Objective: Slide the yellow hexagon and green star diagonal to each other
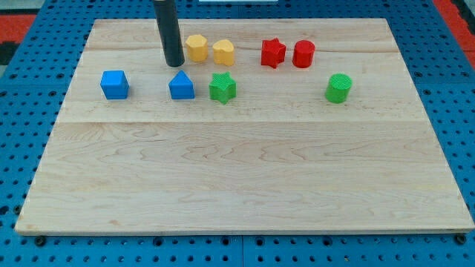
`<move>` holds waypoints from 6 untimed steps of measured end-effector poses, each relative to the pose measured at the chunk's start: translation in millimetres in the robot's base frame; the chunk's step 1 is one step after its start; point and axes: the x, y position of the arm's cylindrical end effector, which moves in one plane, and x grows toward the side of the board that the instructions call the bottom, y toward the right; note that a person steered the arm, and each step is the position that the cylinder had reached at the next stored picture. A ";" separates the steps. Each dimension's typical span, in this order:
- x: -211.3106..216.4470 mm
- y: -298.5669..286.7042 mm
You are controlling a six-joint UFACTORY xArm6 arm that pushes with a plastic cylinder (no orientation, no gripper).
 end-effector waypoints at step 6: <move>-73.1 16.6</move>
